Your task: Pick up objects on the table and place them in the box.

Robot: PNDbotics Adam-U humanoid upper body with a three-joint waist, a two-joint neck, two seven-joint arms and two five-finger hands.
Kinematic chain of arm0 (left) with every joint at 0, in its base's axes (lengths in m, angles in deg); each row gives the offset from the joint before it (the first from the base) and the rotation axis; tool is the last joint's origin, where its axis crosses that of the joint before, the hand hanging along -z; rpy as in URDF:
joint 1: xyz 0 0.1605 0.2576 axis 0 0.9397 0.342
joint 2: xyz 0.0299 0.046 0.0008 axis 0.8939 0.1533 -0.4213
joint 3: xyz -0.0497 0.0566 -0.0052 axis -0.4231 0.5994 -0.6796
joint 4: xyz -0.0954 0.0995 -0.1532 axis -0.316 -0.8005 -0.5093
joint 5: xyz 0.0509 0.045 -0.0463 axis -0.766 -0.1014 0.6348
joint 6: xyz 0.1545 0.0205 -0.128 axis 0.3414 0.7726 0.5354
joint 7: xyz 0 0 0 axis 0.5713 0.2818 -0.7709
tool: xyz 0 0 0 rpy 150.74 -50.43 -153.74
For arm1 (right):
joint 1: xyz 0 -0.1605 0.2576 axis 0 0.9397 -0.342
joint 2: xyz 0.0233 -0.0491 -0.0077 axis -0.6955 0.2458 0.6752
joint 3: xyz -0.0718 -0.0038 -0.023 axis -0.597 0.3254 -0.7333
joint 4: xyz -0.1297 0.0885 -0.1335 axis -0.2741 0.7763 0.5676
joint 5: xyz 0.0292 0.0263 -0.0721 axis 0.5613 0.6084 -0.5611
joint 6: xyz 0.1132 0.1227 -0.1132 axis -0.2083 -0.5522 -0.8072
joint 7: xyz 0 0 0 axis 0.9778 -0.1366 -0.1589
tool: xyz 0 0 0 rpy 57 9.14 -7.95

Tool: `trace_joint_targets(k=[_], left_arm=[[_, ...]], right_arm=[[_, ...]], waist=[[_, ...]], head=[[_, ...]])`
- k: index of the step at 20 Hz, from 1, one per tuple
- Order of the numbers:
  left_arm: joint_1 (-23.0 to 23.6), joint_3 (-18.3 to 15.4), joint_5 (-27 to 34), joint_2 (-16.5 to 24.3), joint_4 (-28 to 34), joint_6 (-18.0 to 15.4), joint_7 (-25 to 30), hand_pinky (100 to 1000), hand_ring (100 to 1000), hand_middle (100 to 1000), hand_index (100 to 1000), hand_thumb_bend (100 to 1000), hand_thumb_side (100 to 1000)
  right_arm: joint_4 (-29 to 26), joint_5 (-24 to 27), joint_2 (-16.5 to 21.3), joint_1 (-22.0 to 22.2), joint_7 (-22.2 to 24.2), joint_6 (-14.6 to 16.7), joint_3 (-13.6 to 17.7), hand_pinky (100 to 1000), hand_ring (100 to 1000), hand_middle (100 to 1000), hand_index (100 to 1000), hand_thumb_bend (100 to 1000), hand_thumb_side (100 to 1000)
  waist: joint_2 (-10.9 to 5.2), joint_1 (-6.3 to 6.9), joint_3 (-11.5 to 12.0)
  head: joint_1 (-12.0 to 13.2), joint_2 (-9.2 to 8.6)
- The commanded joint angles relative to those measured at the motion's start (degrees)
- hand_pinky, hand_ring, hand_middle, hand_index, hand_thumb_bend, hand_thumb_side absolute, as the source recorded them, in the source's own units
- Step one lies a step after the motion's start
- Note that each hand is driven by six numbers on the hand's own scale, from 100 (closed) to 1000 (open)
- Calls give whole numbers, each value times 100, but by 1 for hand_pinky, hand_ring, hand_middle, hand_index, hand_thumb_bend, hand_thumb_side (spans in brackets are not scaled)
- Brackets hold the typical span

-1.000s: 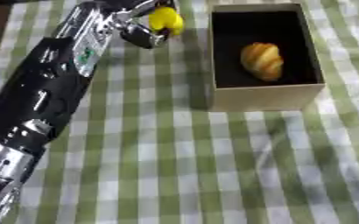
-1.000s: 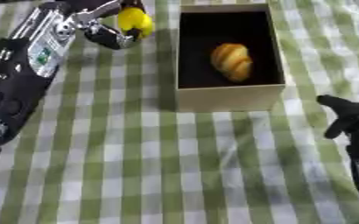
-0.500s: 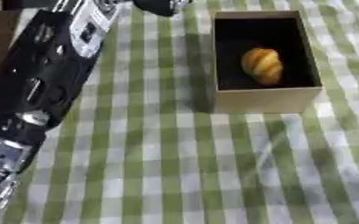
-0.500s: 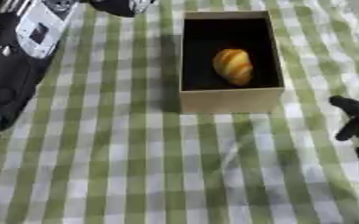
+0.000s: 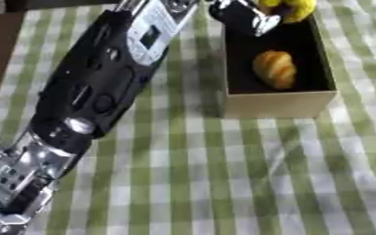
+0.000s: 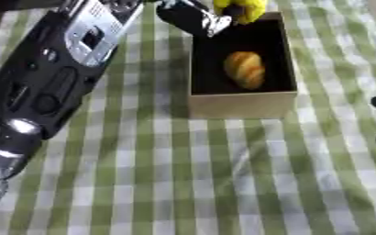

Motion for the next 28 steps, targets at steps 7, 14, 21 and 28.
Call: trace_joint_targets(k=[7, 14, 21, 28], left_arm=[[-75, -51, -795, -307, -643, -145, -312, 569, 544, 493, 696, 100, 100], [6, -193, -1593, -392, -1270, -219, -801, 578, 554, 497, 695, 100, 100], [128, -158, -1851, -478, -1568, -689, -638, 724, 750, 711, 874, 100, 141], [118, -305, -2354, -489, -1649, -854, -929, 899, 970, 904, 1000, 454, 651]], right_arm=[[-95, 153, 158, -99, 19, -89, 65, 952, 829, 457, 753, 100, 522], [-95, 159, 138, -132, 77, -153, 40, 952, 829, 455, 752, 100, 528], [-95, 164, 117, -151, 93, -189, 27, 952, 829, 454, 752, 100, 528], [-95, 153, 100, -153, 153, -253, -23, 953, 828, 450, 751, 100, 527]], waist=[[-140, 1, -81], [-115, 8, -87], [-109, 7, -113], [-121, 20, -136]], head=[[51, -6], [30, -11], [43, -25], [63, -34]])
